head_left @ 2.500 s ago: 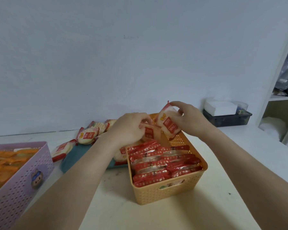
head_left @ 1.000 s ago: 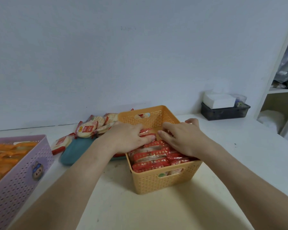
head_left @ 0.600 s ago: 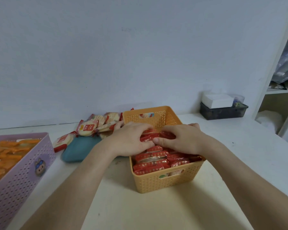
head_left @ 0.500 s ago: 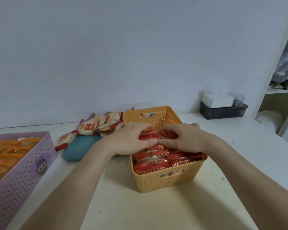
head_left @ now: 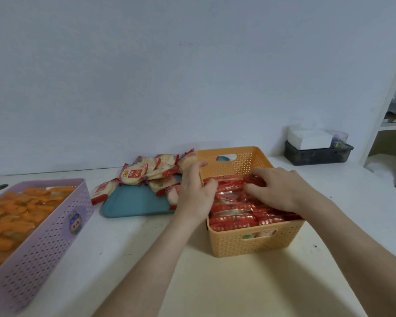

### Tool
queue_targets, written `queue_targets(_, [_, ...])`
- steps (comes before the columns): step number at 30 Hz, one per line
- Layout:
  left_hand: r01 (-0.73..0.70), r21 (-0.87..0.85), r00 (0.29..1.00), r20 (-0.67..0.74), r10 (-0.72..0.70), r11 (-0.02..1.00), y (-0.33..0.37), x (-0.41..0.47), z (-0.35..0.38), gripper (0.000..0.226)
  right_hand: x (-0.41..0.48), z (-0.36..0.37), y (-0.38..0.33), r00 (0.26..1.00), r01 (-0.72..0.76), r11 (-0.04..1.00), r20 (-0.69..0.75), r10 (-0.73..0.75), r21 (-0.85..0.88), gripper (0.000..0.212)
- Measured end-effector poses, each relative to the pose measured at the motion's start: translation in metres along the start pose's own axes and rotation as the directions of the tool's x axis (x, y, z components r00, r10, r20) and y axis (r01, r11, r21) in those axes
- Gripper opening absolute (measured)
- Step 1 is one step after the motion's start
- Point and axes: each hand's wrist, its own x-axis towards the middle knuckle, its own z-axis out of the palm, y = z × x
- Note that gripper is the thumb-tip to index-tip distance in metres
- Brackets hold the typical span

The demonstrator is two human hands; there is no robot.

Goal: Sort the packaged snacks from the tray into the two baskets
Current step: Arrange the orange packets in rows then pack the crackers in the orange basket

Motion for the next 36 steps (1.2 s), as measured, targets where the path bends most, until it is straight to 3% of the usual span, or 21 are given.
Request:
queue_targets(2, [-0.013, 0.008, 1.000, 0.007, 0.013, 1.000, 0.005, 0.005, 0.007, 0.040, 0.000, -0.002, 0.006, 0.998, -0.024, 0.999, -0.064, 0.026, 0.030, 0.042])
queue_targets(5, [-0.026, -0.057, 0.997, 0.067, 0.030, 0.998, 0.012, 0.007, 0.017, 0.040, 0.000, -0.004, 0.002, 0.947, -0.008, 1.000, -0.321, 0.013, 0.015, 0.037])
queue_targets(9, [-0.134, -0.062, 0.991, 0.010, 0.135, 0.989, 0.003, 0.010, 0.010, 0.032, -0.001, -0.013, -0.052, 0.862, 0.189, 0.966, -0.500, -0.079, 0.174, 0.034])
queue_targets(11, [-0.157, 0.000, 0.985, -0.075, 0.157, 0.988, -0.012, 0.019, -0.009, 0.024, -0.001, -0.011, -0.091, 0.860, 0.283, 0.919, -0.496, -0.117, 0.274, 0.041])
queue_targets(14, [-0.125, 0.335, 0.980, -0.106, 0.169, 0.934, -0.057, 0.038, -0.049, 0.015, 0.008, 0.015, -0.141, 0.888, 0.334, 0.877, -0.428, -0.170, 0.345, 0.049])
queue_targets(16, [-0.054, 0.479, 0.993, -0.064, 0.096, 0.876, -0.085, 0.048, -0.076, 0.031, 0.022, 0.045, -0.161, 0.949, 0.244, 0.900, -0.279, -0.145, 0.361, 0.055])
queue_targets(18, [0.023, 0.513, 1.000, -0.011, -0.021, 0.858, -0.103, 0.054, -0.092, 0.056, 0.038, 0.078, -0.165, 0.999, 0.054, 0.946, -0.025, -0.048, 0.320, 0.066])
queue_targets(21, [0.052, 0.617, 0.982, 0.112, -0.153, 0.785, -0.110, 0.060, -0.099, 0.093, 0.060, 0.112, -0.156, 0.982, -0.097, 0.971, 0.179, 0.058, 0.219, 0.081])
queue_targets(24, [0.096, 0.630, 0.963, 0.138, -0.233, 0.770, -0.115, 0.067, -0.089, 0.099, 0.074, 0.122, -0.150, 0.984, -0.122, 0.983, 0.148, 0.101, 0.138, 0.085])
queue_targets(29, [0.189, 0.738, 0.978, -0.078, -0.196, 0.648, -0.122, 0.074, -0.079, 0.075, 0.087, 0.131, -0.149, 0.995, -0.090, 0.996, 0.038, 0.089, 0.025, 0.052])
queue_targets(32, [0.205, 0.643, 0.977, -0.085, -0.198, 0.738, -0.116, 0.080, -0.086, 0.073, 0.085, 0.127, -0.152, 0.998, 0.028, 1.000, -0.048, -0.028, -0.012, 0.042])
queue_targets(36, [0.339, 0.441, 0.940, -0.126, -0.317, 0.831, -0.104, 0.086, -0.107, 0.075, 0.079, 0.118, -0.152, 0.977, 0.050, 0.968, -0.213, 0.004, 0.247, 0.028])
